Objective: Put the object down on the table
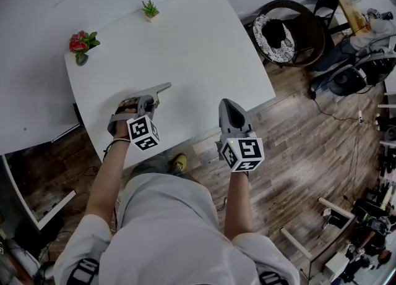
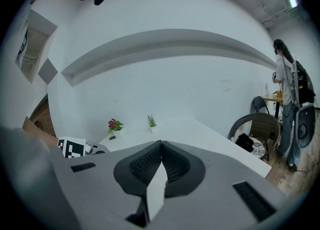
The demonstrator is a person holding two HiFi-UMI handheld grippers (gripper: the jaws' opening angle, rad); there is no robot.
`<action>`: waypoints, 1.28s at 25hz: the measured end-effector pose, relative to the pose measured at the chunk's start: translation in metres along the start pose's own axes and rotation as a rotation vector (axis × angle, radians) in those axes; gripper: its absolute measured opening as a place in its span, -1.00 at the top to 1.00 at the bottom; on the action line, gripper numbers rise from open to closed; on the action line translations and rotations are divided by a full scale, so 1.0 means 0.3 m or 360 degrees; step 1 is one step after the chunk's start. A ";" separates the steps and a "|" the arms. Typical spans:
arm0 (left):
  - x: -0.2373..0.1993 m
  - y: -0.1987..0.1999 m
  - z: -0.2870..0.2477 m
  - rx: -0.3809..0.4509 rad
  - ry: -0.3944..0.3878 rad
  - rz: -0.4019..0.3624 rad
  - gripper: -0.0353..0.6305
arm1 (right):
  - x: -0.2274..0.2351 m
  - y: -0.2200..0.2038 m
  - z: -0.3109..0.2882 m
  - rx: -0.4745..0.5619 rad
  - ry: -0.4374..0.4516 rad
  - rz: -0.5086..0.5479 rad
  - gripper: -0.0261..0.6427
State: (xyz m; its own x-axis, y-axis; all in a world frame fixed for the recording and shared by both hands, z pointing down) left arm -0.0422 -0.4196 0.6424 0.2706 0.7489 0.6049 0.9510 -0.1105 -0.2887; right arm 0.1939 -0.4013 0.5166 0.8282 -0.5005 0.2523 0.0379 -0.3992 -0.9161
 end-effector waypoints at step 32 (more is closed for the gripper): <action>-0.087 0.080 0.381 0.0363 0.0168 0.0965 0.68 | -0.115 0.060 0.219 0.0149 -0.0018 0.0104 0.89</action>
State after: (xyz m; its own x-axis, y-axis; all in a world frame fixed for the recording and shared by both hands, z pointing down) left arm -0.0436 -0.3671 0.5348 0.7731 0.5280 0.3514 0.5727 -0.3432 -0.7444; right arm 0.2027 -0.3406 0.4708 0.8369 -0.5141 0.1878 0.0350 -0.2920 -0.9558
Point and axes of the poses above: the fingertips, and each gripper's own axes: z backward along the fingers, x to its right, y out of its top, the point moved 5 cm from there along z, backward along the fingers, and after that the axes turned 11 degrees about y, right-handed, at the moved point
